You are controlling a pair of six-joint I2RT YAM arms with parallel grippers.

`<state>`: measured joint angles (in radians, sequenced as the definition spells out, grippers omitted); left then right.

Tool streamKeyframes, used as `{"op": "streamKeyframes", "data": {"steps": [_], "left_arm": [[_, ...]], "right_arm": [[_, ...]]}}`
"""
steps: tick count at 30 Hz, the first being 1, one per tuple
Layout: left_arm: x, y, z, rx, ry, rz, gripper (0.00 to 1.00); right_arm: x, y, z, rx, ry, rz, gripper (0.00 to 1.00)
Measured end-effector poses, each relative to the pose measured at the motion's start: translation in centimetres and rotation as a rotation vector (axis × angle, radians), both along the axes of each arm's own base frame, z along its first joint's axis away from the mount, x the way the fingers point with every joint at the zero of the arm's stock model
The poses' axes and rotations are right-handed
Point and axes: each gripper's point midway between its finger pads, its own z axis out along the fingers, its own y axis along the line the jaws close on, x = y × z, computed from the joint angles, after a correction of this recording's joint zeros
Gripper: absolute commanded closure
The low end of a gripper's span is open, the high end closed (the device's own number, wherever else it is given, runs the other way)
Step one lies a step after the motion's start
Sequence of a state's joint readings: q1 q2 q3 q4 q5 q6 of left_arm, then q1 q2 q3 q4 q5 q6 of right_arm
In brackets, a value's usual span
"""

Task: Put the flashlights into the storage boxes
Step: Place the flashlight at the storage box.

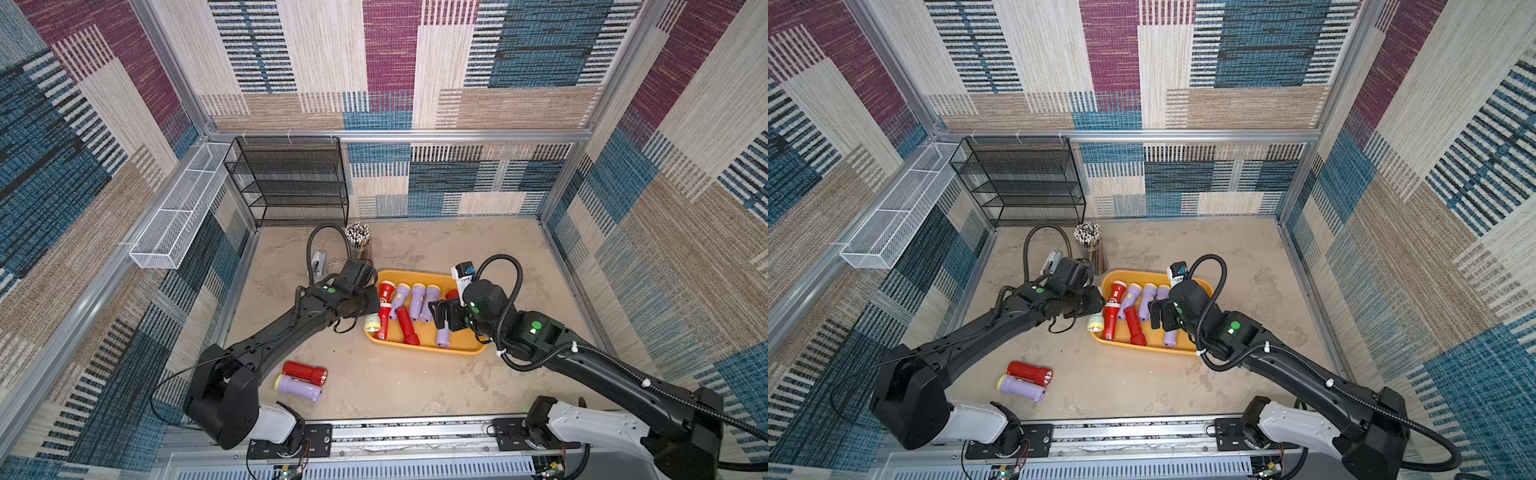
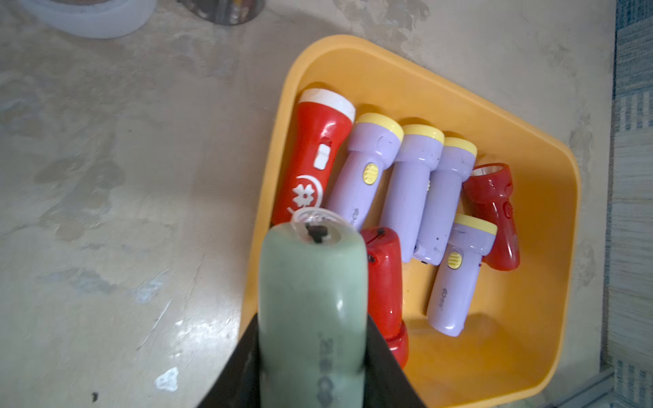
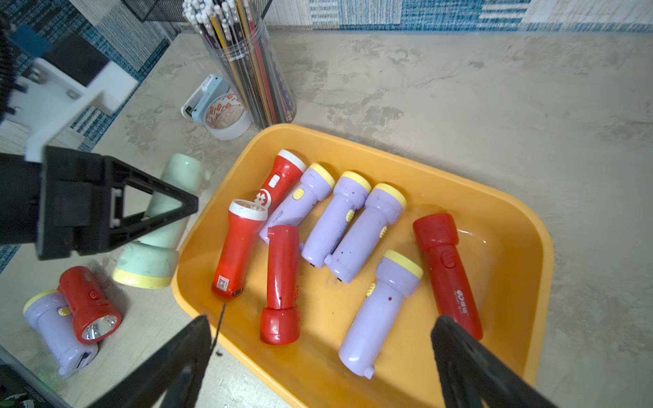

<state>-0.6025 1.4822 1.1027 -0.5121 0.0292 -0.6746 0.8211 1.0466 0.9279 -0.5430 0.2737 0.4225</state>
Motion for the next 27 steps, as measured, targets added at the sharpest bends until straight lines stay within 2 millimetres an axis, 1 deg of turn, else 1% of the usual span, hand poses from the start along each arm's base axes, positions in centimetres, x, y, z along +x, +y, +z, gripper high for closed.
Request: {"op": "streamKeyframes", "data": {"steps": [5,10,13,16,20,23,27], "left_arm": [[1.4,-5.3,-1.0,0.021,0.011,-0.105,0.93],[2.7,-9.5,-2.2,0.032,0.019,-0.168,0.93],[2.8,-12.0,-3.0,0.026,0.035,-0.217,0.93],[3.1,-13.9,-3.9,0.025,0.041,-0.244,0.92],[3.6,-15.3,-5.0,0.027,0.06,-0.263,0.9],[3.7,-15.5,-5.5,0.039,0.073,-0.267,0.86],[3.9,-15.7,-5.4,0.049,0.069,-0.278,0.8]], "right_arm": [[-0.2,-1.5,1.0,0.013,-0.009,-0.043,0.0],[-0.9,-2.6,1.5,0.019,-0.013,-0.066,0.0],[-1.4,-3.3,1.7,0.028,-0.014,-0.08,0.0],[-1.8,-3.8,1.8,0.034,-0.012,-0.092,0.0],[-2.1,-4.3,1.8,0.039,-0.007,-0.101,0.01],[-2.4,-4.6,1.7,0.037,-0.004,-0.105,0.0],[-2.4,-4.8,1.5,0.038,-0.006,-0.111,0.0]]}}
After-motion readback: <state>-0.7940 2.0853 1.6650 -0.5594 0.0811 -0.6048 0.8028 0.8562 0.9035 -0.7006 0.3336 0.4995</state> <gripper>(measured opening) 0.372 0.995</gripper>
